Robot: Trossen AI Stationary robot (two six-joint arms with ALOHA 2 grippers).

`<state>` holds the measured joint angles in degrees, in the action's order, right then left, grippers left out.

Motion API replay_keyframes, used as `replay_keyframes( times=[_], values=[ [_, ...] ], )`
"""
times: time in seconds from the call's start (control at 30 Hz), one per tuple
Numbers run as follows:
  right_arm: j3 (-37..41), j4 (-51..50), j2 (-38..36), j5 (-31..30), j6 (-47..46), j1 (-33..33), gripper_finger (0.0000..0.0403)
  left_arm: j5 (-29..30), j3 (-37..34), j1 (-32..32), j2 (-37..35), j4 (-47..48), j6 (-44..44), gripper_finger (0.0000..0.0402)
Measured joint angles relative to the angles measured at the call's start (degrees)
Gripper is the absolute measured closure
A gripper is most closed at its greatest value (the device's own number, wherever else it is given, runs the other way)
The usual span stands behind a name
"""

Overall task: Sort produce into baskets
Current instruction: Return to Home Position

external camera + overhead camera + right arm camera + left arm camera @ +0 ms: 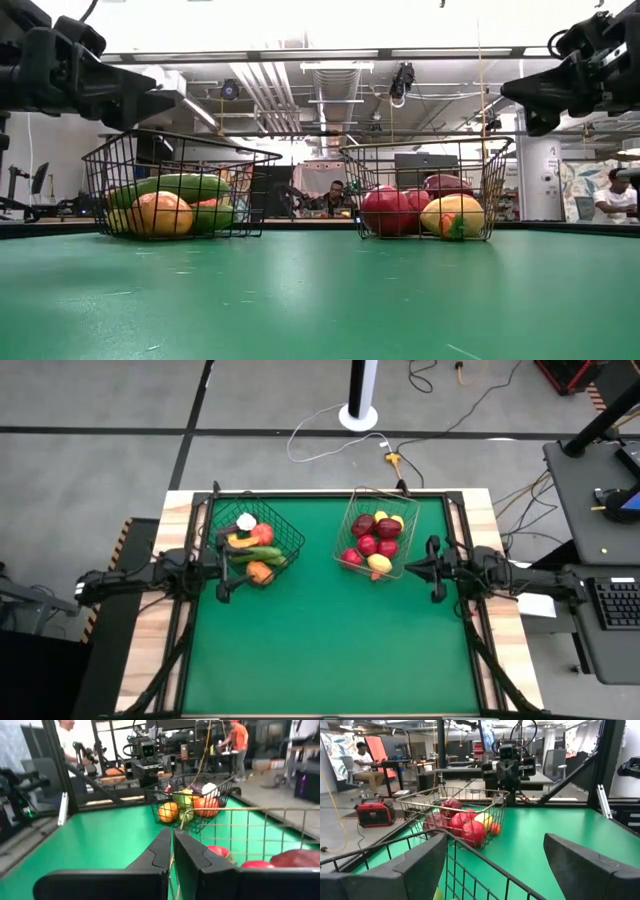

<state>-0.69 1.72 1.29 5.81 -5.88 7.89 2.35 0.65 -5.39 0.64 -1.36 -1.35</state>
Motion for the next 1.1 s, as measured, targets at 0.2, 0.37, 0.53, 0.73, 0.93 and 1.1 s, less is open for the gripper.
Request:
replay_keyframes(
  times=[0.2,0.37,0.53,0.73,0.93,1.1],
  values=[
    [0.02,-0.01,0.01,0.01,-1.62,-0.01,0.0390,0.09,0.75,0.00,0.41,0.35,0.14,0.0086],
    [0.04,-0.01,-0.01,0.03,-1.62,0.00,0.0390,0.09,1.15,0.00,0.35,0.26,0.16,0.0086],
    [0.06,-0.03,-0.01,0.06,-1.62,0.00,0.0390,0.09,1.15,0.00,0.64,0.28,0.17,0.0086],
    [0.07,-0.05,-0.01,0.06,-1.61,-0.01,0.0390,0.09,1.15,0.00,0.87,0.08,0.18,0.0086],
    [0.07,-0.07,-0.01,0.08,-1.60,0.00,0.0390,0.07,1.15,0.00,0.94,0.08,0.18,0.0086],
    [0.09,-0.10,-0.01,0.08,-1.61,0.02,0.0390,0.07,1.15,0.00,0.94,0.08,0.18,0.0086]
  ],
)
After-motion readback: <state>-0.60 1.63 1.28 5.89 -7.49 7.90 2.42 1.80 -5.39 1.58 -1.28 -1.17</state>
